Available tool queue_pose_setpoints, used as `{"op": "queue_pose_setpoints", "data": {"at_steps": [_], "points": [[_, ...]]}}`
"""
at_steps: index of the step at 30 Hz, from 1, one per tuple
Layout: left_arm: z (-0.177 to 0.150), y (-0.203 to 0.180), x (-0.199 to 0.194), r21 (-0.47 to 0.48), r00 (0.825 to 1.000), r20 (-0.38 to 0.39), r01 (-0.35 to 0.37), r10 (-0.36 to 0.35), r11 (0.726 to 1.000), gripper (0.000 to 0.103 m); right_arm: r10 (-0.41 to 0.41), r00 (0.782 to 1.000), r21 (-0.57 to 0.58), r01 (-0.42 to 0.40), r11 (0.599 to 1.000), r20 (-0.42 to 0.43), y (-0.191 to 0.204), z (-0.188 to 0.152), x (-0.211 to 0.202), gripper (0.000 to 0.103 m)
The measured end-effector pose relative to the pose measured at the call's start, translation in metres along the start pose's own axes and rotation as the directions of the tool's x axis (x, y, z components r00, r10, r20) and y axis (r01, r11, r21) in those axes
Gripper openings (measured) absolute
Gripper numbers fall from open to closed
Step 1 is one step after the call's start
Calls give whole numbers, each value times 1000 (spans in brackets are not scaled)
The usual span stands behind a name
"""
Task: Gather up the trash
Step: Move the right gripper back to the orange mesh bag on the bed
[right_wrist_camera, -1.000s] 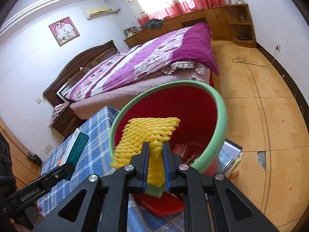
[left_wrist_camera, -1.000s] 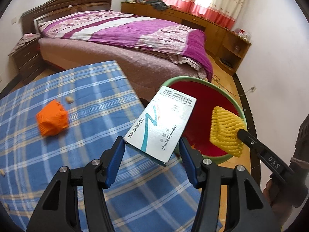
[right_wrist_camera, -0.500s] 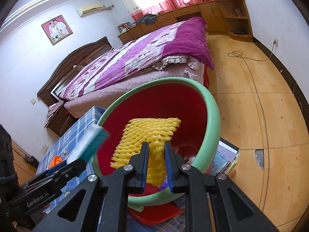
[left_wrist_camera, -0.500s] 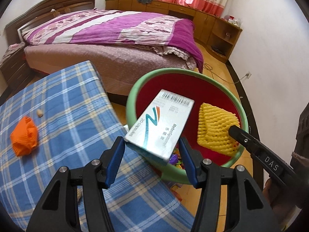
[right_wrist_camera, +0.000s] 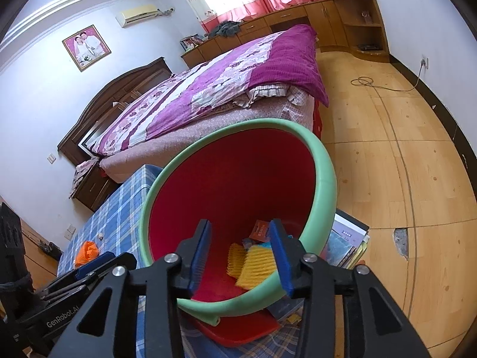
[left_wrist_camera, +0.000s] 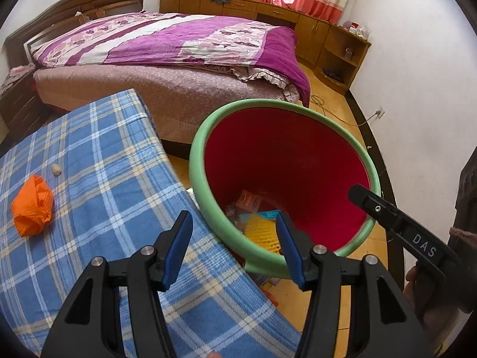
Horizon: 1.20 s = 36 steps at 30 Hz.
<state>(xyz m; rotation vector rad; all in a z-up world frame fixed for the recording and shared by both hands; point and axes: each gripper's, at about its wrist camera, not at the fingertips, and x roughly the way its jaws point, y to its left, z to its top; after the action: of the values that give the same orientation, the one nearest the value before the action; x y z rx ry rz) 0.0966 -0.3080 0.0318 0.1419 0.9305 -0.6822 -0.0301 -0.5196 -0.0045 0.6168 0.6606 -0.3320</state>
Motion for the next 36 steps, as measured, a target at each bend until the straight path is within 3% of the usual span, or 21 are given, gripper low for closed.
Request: {"op": "queue_pose_setpoints", "data": {"at_steps": [13, 21, 36], "points": [[-19, 38, -29, -70, 998, 0, -59, 59, 996, 58, 50, 999, 2, -50, 999, -4, 14, -17, -11, 59], [-34, 73, -53, -123, 993, 20, -116, 120, 986, 58, 77, 997, -45, -78, 996, -20, 43, -27, -15, 64], [-56, 163, -97, -312, 964, 46, -235, 262, 921, 58, 138, 987, -175, -151, 973, -87, 127, -42, -2, 68]]}}
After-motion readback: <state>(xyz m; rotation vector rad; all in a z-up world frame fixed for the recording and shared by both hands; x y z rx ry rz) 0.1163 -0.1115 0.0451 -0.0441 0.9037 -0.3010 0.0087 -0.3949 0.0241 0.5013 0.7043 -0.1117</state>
